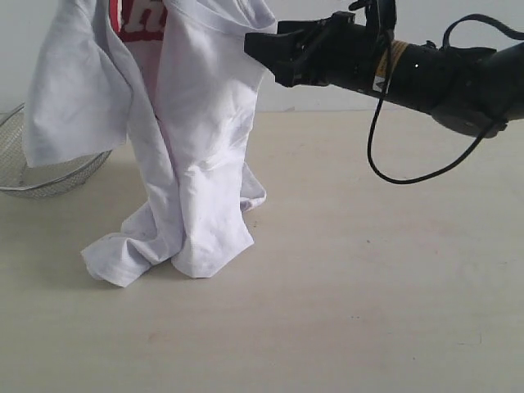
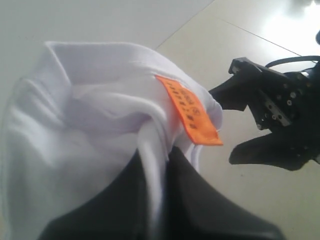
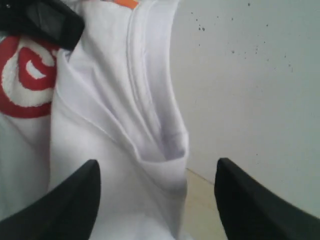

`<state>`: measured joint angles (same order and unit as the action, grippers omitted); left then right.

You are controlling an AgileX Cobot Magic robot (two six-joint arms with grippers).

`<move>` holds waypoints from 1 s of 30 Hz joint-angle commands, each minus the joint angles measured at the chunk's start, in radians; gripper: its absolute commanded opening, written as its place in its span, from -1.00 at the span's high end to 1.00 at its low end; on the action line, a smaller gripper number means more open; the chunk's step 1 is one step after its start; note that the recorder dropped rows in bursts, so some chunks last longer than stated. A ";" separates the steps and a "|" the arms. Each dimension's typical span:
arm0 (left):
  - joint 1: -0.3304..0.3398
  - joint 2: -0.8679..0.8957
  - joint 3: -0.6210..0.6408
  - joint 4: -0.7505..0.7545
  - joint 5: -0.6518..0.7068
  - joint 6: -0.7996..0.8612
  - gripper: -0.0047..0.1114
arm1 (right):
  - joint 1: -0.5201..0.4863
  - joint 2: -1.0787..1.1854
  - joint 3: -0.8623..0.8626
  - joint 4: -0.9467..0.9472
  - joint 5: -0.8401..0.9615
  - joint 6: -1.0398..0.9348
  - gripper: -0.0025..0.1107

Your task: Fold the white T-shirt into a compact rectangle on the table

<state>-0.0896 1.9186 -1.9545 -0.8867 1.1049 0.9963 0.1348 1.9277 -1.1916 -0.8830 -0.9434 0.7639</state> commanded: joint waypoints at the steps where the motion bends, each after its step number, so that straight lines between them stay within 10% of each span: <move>1: -0.005 -0.009 0.002 -0.031 0.013 0.005 0.84 | 0.004 0.066 -0.070 -0.064 0.019 0.080 -0.09; 8: -0.005 -0.009 0.002 -0.037 0.031 0.005 0.84 | 0.004 0.151 -0.156 -0.122 -0.017 0.132 -0.03; 13: -0.005 -0.009 0.002 -0.037 0.031 0.018 0.84 | 0.004 0.155 -0.160 -0.114 -0.011 0.135 0.97; 30: -0.005 0.023 0.219 0.005 -0.224 0.131 0.84 | -0.010 0.149 -0.160 -0.039 0.099 0.120 0.94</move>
<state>-0.0896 1.9209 -1.7509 -0.8640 0.9348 1.1128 0.1389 2.0863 -1.3435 -0.9380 -0.8661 0.8927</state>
